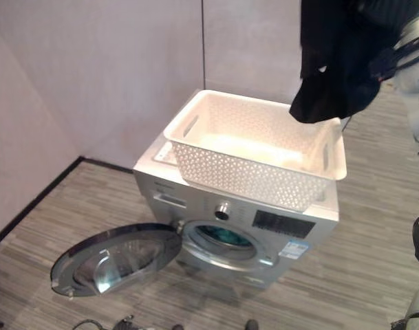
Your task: Grab the laundry basket,head to the washer,open it,put in the laundry and shut it.
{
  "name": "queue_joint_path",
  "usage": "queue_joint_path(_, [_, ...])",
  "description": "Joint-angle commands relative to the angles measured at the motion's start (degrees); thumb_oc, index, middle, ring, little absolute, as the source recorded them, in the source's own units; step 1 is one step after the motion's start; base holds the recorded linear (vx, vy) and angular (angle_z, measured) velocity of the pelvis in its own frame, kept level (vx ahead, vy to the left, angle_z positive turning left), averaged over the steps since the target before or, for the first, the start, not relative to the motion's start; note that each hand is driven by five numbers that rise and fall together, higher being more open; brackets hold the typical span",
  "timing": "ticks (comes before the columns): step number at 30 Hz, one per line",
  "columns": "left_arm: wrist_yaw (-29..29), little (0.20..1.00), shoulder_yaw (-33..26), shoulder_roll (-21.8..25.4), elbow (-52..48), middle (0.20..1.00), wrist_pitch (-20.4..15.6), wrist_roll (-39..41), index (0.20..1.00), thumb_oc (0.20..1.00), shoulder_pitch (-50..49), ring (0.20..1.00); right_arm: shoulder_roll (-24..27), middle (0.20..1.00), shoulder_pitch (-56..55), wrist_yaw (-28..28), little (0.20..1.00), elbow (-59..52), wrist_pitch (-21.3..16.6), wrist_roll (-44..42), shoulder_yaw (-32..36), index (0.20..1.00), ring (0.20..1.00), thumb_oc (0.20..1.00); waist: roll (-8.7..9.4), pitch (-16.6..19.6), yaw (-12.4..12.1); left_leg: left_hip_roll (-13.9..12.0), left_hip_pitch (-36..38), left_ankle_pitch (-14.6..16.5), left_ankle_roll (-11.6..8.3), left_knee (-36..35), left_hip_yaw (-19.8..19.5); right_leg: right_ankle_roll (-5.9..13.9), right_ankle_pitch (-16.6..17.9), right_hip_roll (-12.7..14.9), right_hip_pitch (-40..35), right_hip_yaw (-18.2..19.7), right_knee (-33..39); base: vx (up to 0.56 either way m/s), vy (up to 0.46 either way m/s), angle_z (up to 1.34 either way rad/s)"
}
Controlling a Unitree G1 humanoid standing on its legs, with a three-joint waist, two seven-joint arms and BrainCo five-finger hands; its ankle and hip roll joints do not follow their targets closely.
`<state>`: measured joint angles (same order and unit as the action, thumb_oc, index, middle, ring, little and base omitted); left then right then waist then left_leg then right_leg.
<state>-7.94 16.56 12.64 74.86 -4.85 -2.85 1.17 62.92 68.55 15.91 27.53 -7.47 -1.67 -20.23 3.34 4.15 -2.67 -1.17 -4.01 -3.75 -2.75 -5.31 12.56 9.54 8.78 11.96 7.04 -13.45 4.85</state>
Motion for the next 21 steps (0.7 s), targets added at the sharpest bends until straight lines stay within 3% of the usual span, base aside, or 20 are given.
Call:
queue_joint_path(1, [-2.7,1.000,0.6,0.5,0.7,1.000,-1.2,-1.9,1.000,1.000,2.1,1.000,1.4,0.200,4.8,9.1,0.200,-2.0,-6.2,-4.3,6.9,0.200,0.200,0.200,2.41,0.5,-1.3,1.4,-1.9,0.4,-1.06,0.3,-1.9,3.23,4.4,1.5,-2.9,-1.9,0.1,0.01,0.006,0.05])
queue_joint_path(5, [-3.5,1.000,0.6,0.3,0.0,1.000,-1.2,-2.1,1.000,1.000,1.8,1.000,-0.2,0.200,-0.7,13.0,0.200,-7.0,-8.8,-6.6,14.4,0.200,0.200,0.200,1.98,0.8,-1.1,1.6,-1.6,0.6,-0.91,0.3,-2.0,3.29,4.4,1.6,-3.2,-1.9,0.1,0.01,0.010,0.09])
queue_joint_path(7, [-4.0,1.000,0.9,-0.6,-1.1,1.000,-1.3,-2.2,1.000,1.000,1.7,1.000,-3.7,0.200,-6.5,15.4,0.200,-12.8,-11.1,-8.3,20.8,0.200,0.200,0.200,1.11,0.6,-0.6,1.7,-1.2,0.8,-0.72,0.3,-1.9,3.34,4.4,1.8,-3.2,-1.7,0.1,0.00,0.009,0.05])
queue_joint_path(10, [-4.0,1.000,1.4,-0.8,-2.9,1.000,-1.4,-1.9,1.000,1.000,1.3,1.000,-7.6,0.200,-12.3,14.9,0.200,-18.7,-11.7,-9.9,24.7,0.200,0.200,0.200,0.78,0.5,-0.1,1.8,-0.9,1.0,-0.48,0.3,-1.4,3.29,4.4,1.9,-3.2,-1.2,0.1,-0.01,0.006,-0.05])
queue_joint_path(13, [-2.3,1.000,2.2,0.0,-7.9,1.000,-2.0,1.0,1.000,1.000,-0.2,1.000,-10.0,0.200,-14.3,12.6,0.200,-21.0,-12.2,-13.8,24.3,0.200,0.200,0.200,0.73,0.5,-0.1,1.8,-0.8,1.1,-0.23,0.3,-1.1,3.28,4.5,1.9,-3.0,-0.7,0.1,-0.01,0.000,-0.09])
queue_joint_path(15, [0.8,1.000,3.4,1.9,-16.4,1.000,-3.1,5.3,1.000,1.000,-2.6,1.000,-10.2,0.200,-14.1,10.3,0.200,-20.7,-11.1,-15.1,22.5,0.200,0.200,0.200,0.27,0.4,-0.2,1.9,-0.6,1.1,0.01,0.3,-0.8,3.28,4.7,1.8,-2.8,-0.2,0.1,-0.01,0.008,-0.10])
queue_joint_path(16, [4.0,1.000,5.1,4.5,-26.0,1.000,-5.2,10.5,1.000,1.000,-4.9,1.000,-10.0,0.200,-12.9,9.4,0.200,-20.0,-10.2,-14.6,21.2,0.200,0.200,0.200,-0.19,0.1,-0.5,1.8,-0.2,1.5,0.23,0.3,-0.8,3.43,4.4,1.7,-3.0,-0.1,0.1,-0.02,0.005,-0.11])
queue_joint_path(21, [14.9,1.000,6.5,19.1,-59.3,1.000,-4.4,31.3,1.000,1.000,-13.7,1.000,-14.8,0.200,-2.2,7.0,0.200,-10.8,-9.1,-17.8,11.5,0.200,0.200,0.200,-0.41,0.8,-1.7,1.7,0.6,1.3,0.60,0.3,-0.2,3.53,4.7,1.7,-3.1,0.7,0.1,-0.01,-0.007,-0.17])
